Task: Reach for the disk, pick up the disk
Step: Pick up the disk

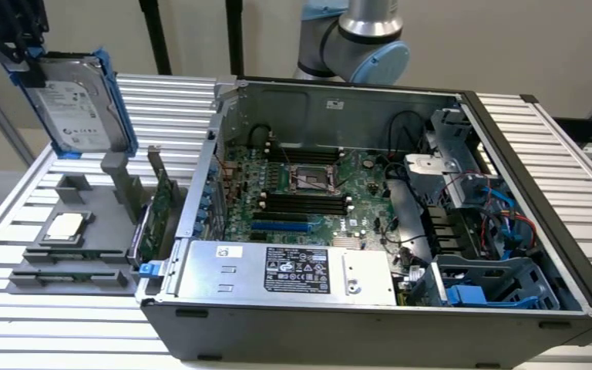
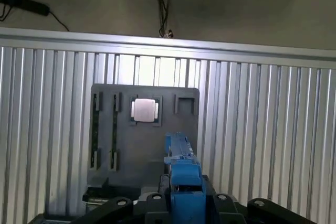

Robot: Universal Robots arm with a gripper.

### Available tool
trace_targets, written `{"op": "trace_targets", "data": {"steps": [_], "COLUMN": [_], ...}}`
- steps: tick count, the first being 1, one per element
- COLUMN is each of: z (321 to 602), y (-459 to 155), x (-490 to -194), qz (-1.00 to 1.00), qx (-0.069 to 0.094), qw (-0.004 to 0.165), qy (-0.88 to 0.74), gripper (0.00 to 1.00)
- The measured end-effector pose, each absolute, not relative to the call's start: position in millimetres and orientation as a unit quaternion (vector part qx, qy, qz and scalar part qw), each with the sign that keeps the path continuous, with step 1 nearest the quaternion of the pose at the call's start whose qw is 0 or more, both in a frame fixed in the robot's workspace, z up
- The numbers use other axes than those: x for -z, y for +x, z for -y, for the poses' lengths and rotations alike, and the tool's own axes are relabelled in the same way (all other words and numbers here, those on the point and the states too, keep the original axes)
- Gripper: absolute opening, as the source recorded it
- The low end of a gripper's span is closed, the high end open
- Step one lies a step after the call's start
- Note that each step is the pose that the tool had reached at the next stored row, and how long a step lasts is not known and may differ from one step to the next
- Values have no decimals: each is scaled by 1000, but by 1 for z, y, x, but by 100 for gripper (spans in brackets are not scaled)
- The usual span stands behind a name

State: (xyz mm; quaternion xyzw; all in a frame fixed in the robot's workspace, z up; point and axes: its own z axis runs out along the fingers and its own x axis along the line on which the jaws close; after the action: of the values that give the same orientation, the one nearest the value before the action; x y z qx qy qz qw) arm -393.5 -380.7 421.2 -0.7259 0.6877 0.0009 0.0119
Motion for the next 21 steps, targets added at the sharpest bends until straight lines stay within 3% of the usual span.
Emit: {"op": "trace_targets", "data": {"steps": [21], "z": [400], "y": [-308], "x": [-480], "qz": [-686], "qx": [-15], "qw": [27], "qy": [-727], "gripper": [33]}}
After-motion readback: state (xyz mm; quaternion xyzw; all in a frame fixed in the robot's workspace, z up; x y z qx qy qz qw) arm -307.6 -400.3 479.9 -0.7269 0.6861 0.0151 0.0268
